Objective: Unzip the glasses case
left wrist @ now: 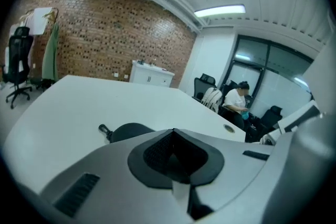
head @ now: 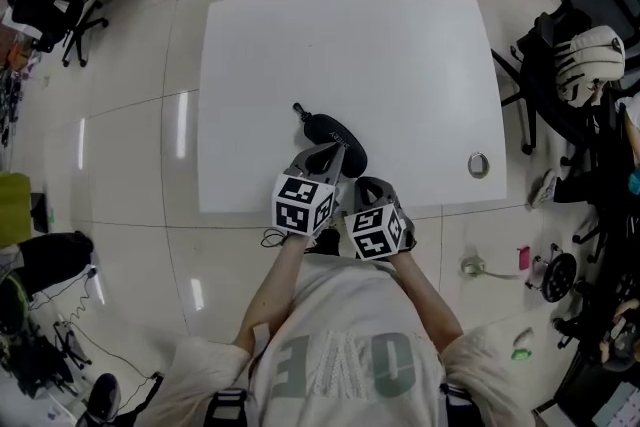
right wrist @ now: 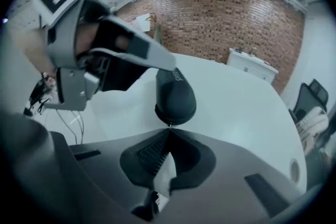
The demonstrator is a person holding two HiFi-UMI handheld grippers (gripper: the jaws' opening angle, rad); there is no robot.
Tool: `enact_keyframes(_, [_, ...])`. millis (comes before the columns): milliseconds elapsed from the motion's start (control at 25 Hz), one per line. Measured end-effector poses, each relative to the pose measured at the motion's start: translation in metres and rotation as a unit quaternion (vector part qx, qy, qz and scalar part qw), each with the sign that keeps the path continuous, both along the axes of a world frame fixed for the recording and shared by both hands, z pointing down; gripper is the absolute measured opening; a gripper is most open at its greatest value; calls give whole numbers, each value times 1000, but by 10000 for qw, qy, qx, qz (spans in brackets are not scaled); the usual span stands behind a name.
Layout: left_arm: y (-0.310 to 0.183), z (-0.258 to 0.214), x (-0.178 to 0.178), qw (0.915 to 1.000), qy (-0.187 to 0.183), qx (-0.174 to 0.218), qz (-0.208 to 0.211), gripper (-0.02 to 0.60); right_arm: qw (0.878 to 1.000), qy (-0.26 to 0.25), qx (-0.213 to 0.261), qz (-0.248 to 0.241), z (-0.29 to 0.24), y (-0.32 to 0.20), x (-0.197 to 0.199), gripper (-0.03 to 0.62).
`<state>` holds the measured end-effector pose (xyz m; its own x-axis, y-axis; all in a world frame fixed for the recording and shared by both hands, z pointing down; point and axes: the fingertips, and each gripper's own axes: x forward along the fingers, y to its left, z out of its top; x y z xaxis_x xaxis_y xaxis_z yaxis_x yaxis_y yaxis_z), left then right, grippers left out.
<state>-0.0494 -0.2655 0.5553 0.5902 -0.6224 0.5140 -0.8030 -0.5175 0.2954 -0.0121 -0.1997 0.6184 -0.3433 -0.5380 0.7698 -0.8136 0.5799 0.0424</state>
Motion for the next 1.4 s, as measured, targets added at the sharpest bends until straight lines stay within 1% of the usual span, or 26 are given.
enact_keyframes(80, [0, 3, 9, 9991, -342, 18, 269, 3, 9993, -22, -2, -376, 3, 9, -16, -2])
enact_keyframes(160, [0, 14, 19, 9969, -618, -99, 476, 3, 9989, -134, -65, -446, 4, 11, -21, -2])
enact_keyframes(320, [-2, 19, 25, 9956, -756, -230, 505, 3, 9991, -302, -174, -262, 2, 8, -10, -2])
enact_keyframes(400, [-2, 20, 26, 9951, -807, -213, 538, 3, 9992, -300, -189, -194, 1, 5, -2, -2])
enact_keyframes(520, [-2, 20, 25, 9956, -758, -251, 491, 3, 9992, -160, -157, -318, 3, 1, 2, -2])
enact_keyframes(760, [-1, 21, 25, 9980, -374, -425, 295, 3, 9995, -104, -156, -268, 9, -25, 22, -2])
enact_keyframes(920, [-3, 22, 26, 9980, -334, -465, 268, 3, 9979, 174, -46, -630, 13, -40, 24, -2])
enact_keyframes(1040, [-4, 21, 27, 9981, -345, -436, 280, 3, 9967, 154, -51, -800, 13, -43, 24, -2])
enact_keyframes(1120, [-5, 20, 27, 9985, -302, -391, 243, 3, 9979, 201, 64, -620, 10, -47, 29, -2])
enact_keyframes(1240, [-9, 15, 23, 9988, -305, -380, 99, 3, 9992, 277, 229, -151, 3, -51, 37, -2])
enact_keyframes(1280, [-11, 13, 21, 9988, -338, -347, 64, 3, 9995, 204, 194, -154, 2, -47, 33, -2])
enact_keyframes(1320, [-13, 11, 20, 9989, -355, -308, 35, 3, 9994, 110, 136, -292, 3, -39, 26, -2])
enact_keyframes(1400, [-13, 7, 20, 9991, -353, -249, 16, 3, 9970, -20, 48, -774, 5, -19, 5, -2])
